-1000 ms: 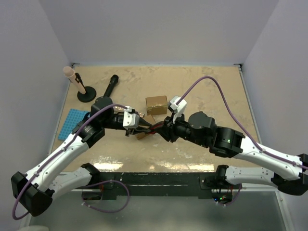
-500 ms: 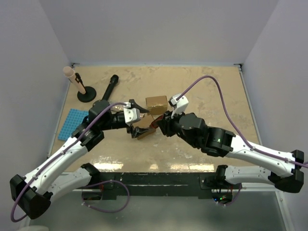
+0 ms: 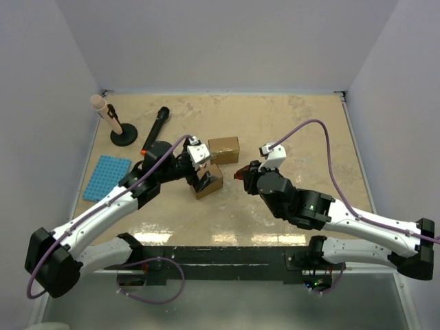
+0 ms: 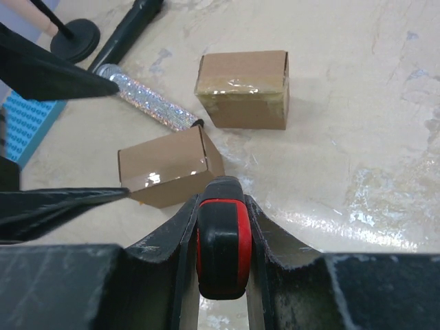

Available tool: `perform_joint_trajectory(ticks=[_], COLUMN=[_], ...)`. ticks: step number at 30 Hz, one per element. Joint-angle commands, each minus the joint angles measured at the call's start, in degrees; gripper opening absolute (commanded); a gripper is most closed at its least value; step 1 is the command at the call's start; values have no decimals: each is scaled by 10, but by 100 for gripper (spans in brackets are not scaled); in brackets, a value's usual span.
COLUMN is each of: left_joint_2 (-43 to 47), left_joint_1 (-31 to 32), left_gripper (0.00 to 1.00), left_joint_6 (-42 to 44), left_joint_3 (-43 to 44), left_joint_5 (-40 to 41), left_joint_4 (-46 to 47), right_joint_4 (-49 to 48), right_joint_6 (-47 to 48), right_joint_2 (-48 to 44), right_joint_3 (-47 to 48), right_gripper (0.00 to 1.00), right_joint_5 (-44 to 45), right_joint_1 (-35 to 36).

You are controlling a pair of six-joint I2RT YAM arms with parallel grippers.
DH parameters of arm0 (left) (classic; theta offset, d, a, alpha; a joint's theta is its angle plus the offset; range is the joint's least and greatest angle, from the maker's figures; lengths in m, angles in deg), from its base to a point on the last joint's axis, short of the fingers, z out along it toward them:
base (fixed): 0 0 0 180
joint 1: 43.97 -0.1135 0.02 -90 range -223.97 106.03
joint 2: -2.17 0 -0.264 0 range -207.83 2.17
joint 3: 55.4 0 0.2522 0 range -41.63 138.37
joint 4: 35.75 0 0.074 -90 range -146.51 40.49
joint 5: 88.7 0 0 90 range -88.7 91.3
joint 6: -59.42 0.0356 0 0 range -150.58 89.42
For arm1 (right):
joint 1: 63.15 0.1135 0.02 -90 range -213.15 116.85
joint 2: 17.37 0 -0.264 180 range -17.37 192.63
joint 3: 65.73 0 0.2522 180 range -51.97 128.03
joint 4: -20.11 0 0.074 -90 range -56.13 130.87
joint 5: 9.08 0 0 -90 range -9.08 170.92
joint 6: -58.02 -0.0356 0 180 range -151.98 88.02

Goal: Unpack the express box
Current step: Cut the express box at the center of the board.

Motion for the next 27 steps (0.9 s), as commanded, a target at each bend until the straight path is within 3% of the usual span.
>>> perform_joint_trajectory(ticks=[1,6,16,19,27], left_joint_2=[-59,-144,-201,-221,-259], left_joint_1=[4,14,13,14,14], left_gripper=[99,100,100,100,84], left_joint_6=[25,64,108,121,178], left_joint_3=[25,47,53,63,82], left_joint_5=[20,77,95,76,-19], left_joint_4=[-8,-11,16,36,-9], right_joint_4=[-38,-53,-62,-60,-65], right_joint_6=[-12,1,1,2,-9], right_joint_2=[-11,-38,-84,-79,-74], right_joint_3=[7,-7,-29,-33,-44], right_gripper=[0,0,0,0,0], right_joint_5=[34,23,11,10,-8], right_joint_1=[-2,-1,-2,-1,-1])
